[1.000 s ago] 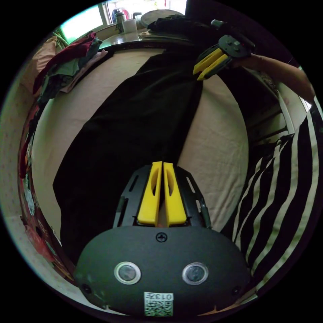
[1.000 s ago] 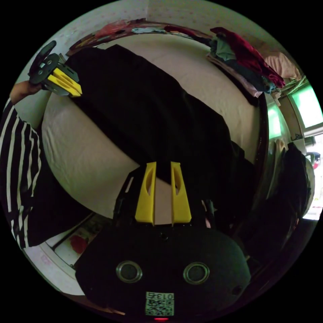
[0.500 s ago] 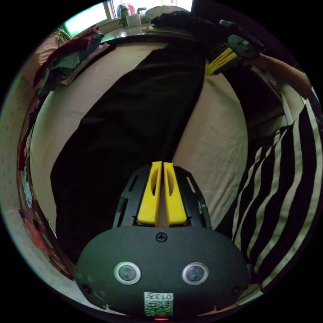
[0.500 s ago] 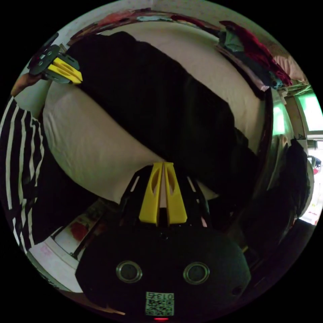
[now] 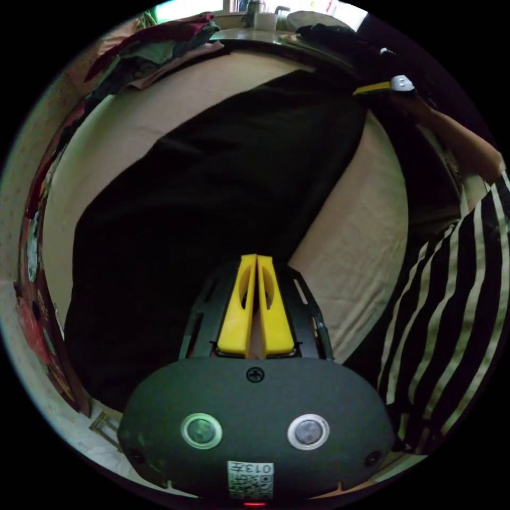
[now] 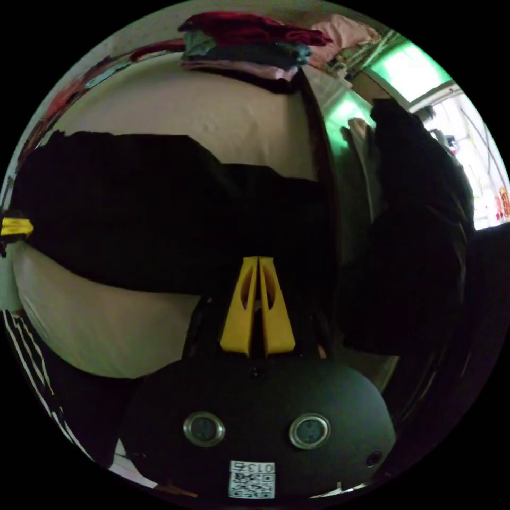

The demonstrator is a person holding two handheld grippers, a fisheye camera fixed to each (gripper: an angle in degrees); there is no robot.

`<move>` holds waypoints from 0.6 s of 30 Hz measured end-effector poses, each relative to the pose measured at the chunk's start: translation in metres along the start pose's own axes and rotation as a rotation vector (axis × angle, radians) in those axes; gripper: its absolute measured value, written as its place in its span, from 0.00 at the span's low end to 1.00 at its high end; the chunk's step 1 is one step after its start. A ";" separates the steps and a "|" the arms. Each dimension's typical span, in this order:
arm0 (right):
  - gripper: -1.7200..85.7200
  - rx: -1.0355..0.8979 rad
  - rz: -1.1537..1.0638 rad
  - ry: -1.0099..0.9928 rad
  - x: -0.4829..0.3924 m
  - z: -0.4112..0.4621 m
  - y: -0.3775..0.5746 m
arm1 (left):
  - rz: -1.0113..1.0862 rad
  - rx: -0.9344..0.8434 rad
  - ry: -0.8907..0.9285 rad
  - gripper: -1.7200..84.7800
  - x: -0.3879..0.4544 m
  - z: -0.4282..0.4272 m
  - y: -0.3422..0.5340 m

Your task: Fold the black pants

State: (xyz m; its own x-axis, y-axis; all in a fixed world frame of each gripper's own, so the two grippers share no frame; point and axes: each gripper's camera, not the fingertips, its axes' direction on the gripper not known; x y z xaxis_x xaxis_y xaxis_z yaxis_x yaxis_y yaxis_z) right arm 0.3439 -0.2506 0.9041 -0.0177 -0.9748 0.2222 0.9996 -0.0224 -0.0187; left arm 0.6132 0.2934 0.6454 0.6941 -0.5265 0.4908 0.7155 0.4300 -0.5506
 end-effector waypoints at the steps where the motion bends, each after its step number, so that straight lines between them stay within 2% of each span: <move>1: 0.02 -0.032 0.035 0.037 0.005 0.000 0.003 | -0.012 -0.011 0.002 0.02 0.000 0.000 -0.001; 3: 0.02 0.004 0.084 0.081 0.011 -0.007 0.013 | -0.039 0.025 -0.058 0.02 0.004 -0.013 -0.006; 6: 0.02 0.083 0.080 0.019 0.014 -0.019 0.022 | -0.018 0.106 -0.089 0.02 0.013 -0.036 -0.026; 8: 0.02 0.106 0.032 0.090 0.006 -0.017 0.014 | 0.004 0.078 -0.105 0.02 0.019 -0.030 -0.044; 11: 0.02 0.130 0.009 0.094 0.004 -0.007 -0.009 | 0.011 0.013 -0.127 0.02 0.025 -0.009 -0.064; 15: 0.02 0.095 -0.033 0.071 0.007 0.019 -0.028 | -0.033 0.004 -0.113 0.02 0.028 0.005 -0.062; 18: 0.02 0.025 -0.035 0.155 0.015 0.037 -0.025 | -0.083 0.020 -0.088 0.02 0.028 0.006 -0.057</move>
State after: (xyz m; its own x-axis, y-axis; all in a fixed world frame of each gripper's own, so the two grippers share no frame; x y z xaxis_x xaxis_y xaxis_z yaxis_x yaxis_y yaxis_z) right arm 0.3192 -0.2568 0.9437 -0.0538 -0.9962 0.0688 0.9985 -0.0532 0.0110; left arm 0.5925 0.2588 0.6941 0.6358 -0.4948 0.5925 0.7719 0.4024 -0.4923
